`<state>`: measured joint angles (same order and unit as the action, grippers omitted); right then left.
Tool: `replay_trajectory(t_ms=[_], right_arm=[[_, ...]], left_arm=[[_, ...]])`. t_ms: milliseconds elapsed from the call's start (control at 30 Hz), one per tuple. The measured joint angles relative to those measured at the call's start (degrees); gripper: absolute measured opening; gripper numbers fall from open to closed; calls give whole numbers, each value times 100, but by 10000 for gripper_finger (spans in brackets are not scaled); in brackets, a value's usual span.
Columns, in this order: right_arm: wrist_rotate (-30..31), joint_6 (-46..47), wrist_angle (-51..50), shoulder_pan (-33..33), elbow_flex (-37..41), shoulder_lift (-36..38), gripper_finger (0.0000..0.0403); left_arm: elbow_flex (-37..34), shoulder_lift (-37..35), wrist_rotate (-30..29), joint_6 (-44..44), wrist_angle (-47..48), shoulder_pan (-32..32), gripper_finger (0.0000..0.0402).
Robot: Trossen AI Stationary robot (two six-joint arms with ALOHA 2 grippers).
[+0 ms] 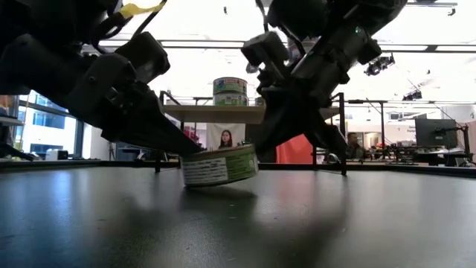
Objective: Stack canned seafood by type on shelf
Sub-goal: Stack the green tuna can on top of the green tuna can
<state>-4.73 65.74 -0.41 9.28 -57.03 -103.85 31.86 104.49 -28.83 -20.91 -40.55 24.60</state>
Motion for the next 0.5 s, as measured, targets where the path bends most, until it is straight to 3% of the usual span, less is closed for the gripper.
replay_trajectory(t_ms=[500], right_arm=[[-12,-53,-9,426,-493,22,0]], left_arm=[[0,20,-162,-153,38,129,0]])
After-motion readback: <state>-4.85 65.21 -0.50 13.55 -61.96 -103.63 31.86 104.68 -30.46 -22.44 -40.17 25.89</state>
